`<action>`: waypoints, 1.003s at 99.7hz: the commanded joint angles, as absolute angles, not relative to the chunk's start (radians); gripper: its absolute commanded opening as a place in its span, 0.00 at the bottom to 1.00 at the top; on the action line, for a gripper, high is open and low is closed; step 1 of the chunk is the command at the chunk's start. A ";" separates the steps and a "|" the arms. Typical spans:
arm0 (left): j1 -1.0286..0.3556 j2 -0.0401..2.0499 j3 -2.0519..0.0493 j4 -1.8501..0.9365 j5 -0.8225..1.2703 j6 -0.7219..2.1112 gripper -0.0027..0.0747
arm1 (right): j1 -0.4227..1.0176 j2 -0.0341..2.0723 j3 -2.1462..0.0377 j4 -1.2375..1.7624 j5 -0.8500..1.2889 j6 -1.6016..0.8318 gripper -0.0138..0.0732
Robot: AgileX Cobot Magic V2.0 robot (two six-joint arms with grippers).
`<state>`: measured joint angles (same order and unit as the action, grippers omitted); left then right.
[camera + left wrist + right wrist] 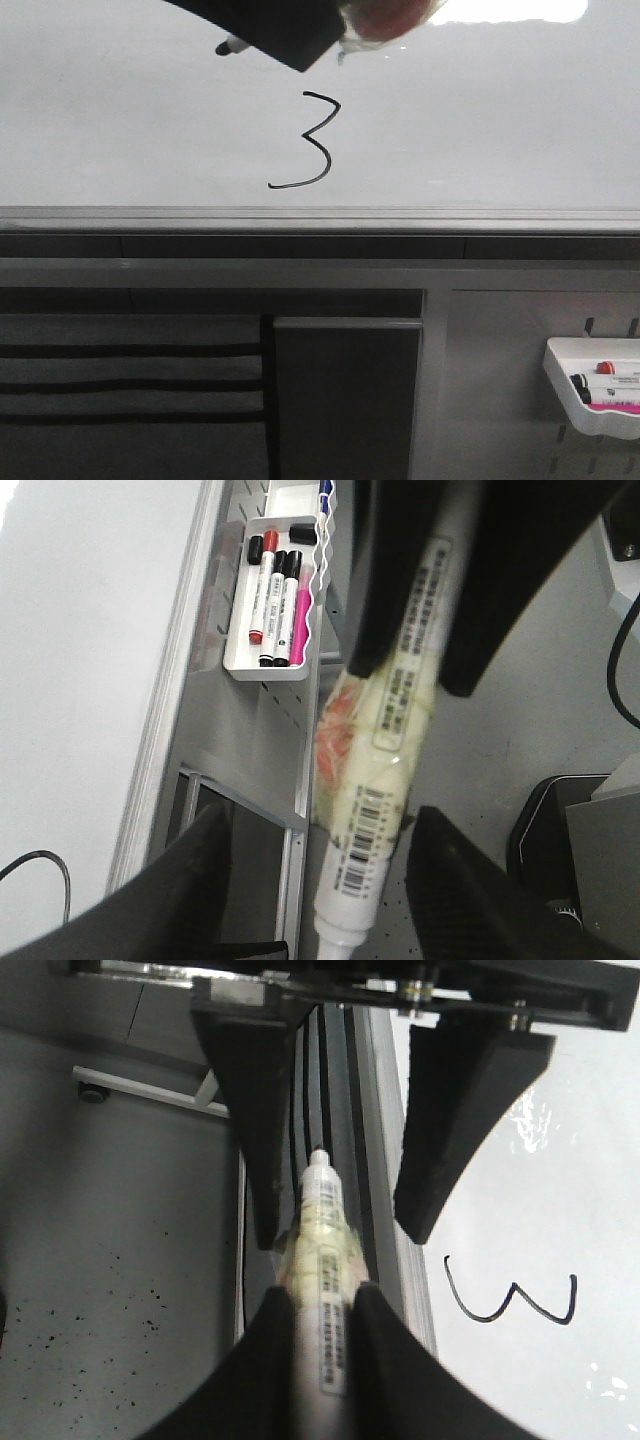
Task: Write number 3 on whiteboard
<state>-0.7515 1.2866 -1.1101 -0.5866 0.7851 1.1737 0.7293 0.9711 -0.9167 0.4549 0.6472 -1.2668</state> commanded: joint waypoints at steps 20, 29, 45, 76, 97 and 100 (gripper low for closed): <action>-0.759 1.279 -1.147 -0.610 0.764 1.175 0.34 | 0.731 0.963 -0.942 0.495 0.570 -1.274 0.12; -0.759 1.279 -1.147 -0.606 0.768 1.175 0.34 | 0.731 0.963 -0.942 0.496 0.570 -1.274 0.12; -0.759 1.279 -1.147 -0.606 0.768 1.175 0.34 | 0.731 0.963 -0.942 0.496 0.570 -1.274 0.12; -0.759 1.257 -1.147 -0.606 0.768 1.175 0.34 | 0.731 0.963 -0.942 0.496 0.570 -1.274 0.12; -0.759 1.253 -1.147 -0.606 0.770 1.175 0.34 | 0.731 0.963 -0.942 0.496 0.570 -1.274 0.12; -0.759 1.253 -1.147 -0.606 0.770 1.175 0.34 | 0.731 0.963 -0.942 0.496 0.570 -1.274 0.12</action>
<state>-0.7515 1.2850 -1.1101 -0.5740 0.8013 1.1773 0.7293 0.9711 -0.9167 0.4681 0.6327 -1.2668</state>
